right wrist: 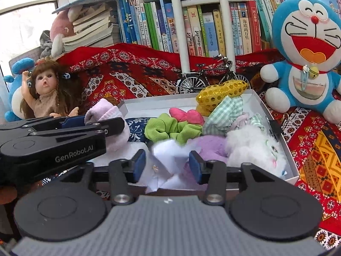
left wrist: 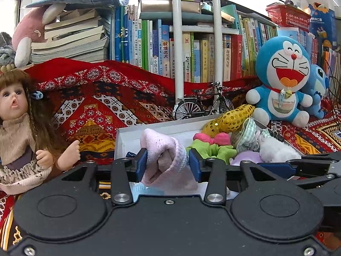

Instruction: Organize soft objects

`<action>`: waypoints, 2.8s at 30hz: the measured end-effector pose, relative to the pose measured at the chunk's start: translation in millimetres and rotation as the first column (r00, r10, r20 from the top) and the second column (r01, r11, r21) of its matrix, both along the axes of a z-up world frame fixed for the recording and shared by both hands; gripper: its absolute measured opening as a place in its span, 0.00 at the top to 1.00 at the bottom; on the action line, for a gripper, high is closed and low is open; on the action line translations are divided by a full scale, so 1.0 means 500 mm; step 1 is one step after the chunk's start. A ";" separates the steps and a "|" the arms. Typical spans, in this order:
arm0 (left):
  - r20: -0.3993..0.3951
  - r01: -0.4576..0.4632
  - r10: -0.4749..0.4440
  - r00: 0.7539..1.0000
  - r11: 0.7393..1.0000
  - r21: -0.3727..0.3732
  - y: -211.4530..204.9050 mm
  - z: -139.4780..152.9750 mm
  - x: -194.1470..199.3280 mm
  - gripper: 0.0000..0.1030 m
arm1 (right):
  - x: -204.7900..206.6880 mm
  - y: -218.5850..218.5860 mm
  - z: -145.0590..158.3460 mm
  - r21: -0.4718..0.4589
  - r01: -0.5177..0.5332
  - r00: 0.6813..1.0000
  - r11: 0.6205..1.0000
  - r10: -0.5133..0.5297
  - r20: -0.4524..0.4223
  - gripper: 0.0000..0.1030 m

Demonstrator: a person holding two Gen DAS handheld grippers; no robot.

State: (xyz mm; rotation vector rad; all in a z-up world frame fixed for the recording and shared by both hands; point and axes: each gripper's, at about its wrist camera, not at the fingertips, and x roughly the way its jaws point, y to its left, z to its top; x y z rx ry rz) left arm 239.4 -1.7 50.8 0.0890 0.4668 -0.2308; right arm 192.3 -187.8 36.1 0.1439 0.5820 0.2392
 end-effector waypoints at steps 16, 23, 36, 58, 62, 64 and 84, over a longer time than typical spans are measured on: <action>0.027 -0.009 0.010 1.000 0.999 -0.041 0.029 0.048 -0.068 0.24 | -0.069 -0.027 0.037 -0.025 0.071 0.996 0.997 -0.070 0.055 0.22; 0.009 -0.010 0.011 1.000 0.998 -0.065 0.058 0.065 -0.140 0.17 | -0.135 -0.044 0.049 -0.057 0.105 0.991 0.993 -0.100 0.084 0.16; -0.038 -0.009 0.009 0.999 1.000 0.006 0.051 -0.001 -0.240 0.15 | -0.207 -0.043 0.005 -0.147 0.163 0.985 0.976 -0.152 0.087 0.12; -0.171 -0.174 0.183 0.968 0.983 0.066 0.025 -0.110 -0.220 0.13 | -0.199 -0.064 -0.083 -0.174 0.218 0.973 0.960 -0.227 -0.031 0.05; -0.185 -0.186 0.194 0.963 0.981 0.056 0.029 -0.114 -0.216 0.09 | -0.192 -0.067 -0.088 -0.164 0.205 0.975 0.965 -0.217 -0.057 0.01; -0.194 -0.191 0.196 0.961 0.981 0.046 0.033 -0.115 -0.214 0.07 | -0.191 -0.066 -0.090 -0.166 0.202 0.975 0.965 -0.215 -0.060 0.00; -0.217 -0.211 0.211 0.953 0.977 0.025 0.041 -0.120 -0.201 0.00 | -0.187 -0.053 -0.093 -0.215 0.197 0.974 0.957 -0.216 -0.068 0.00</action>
